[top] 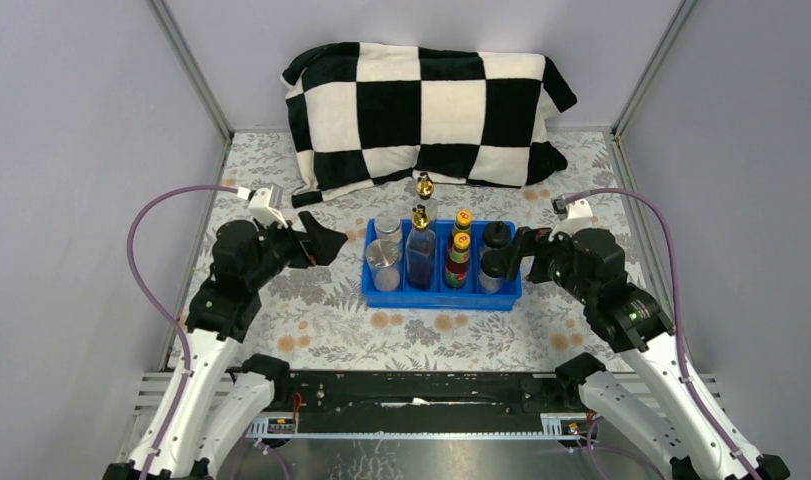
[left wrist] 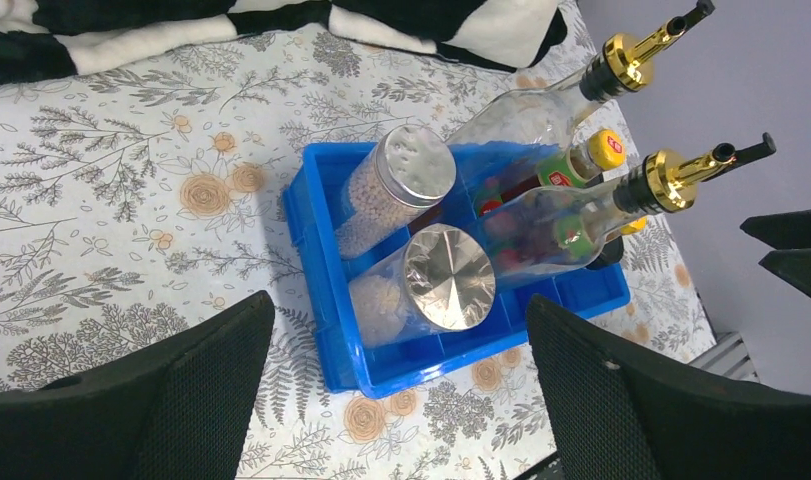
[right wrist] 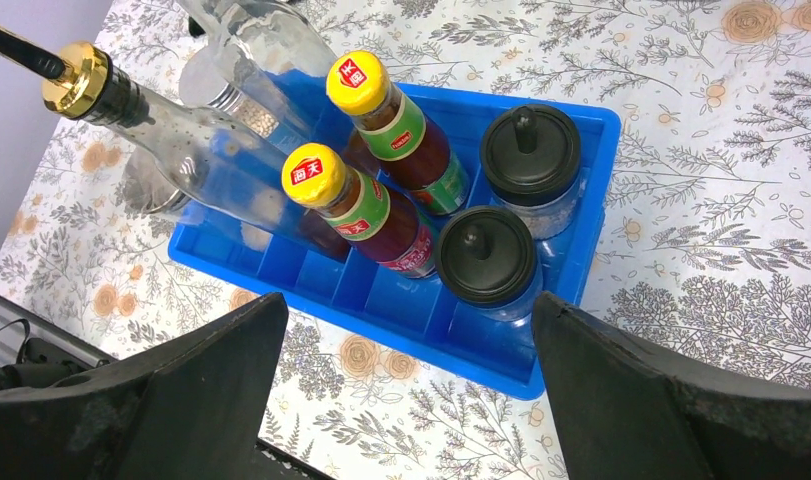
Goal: Organize the condiment bottles
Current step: Reset both arms
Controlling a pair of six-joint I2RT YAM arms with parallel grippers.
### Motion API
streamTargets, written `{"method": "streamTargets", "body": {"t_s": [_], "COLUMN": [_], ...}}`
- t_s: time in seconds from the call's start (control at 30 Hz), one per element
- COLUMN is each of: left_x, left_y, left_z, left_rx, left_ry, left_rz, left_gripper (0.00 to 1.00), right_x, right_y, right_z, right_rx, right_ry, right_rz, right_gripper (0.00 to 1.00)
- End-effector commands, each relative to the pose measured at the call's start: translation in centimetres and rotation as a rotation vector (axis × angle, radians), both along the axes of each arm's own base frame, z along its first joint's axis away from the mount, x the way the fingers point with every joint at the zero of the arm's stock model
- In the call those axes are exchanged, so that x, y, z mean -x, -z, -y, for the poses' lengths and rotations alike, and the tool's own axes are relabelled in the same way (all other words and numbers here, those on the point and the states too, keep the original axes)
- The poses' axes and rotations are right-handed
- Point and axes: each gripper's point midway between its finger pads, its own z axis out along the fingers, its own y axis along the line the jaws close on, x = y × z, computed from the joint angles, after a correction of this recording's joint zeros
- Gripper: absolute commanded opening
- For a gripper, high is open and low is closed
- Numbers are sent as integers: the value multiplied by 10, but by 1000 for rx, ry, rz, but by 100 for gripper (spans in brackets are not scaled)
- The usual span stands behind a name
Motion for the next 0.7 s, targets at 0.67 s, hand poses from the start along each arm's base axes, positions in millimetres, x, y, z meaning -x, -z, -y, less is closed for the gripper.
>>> {"method": "streamTargets", "body": {"t_s": [0.67], "left_x": [3], "left_y": [-20], "left_z": [-11], "left_rx": [-38], "left_ry": [11], "left_rz": [49], "left_gripper": [99], "right_x": [-10], "right_y": [-40], "right_z": [-9], "right_rx": [-91], "right_ry": [6], "right_rz": [59], "right_gripper": [100]}}
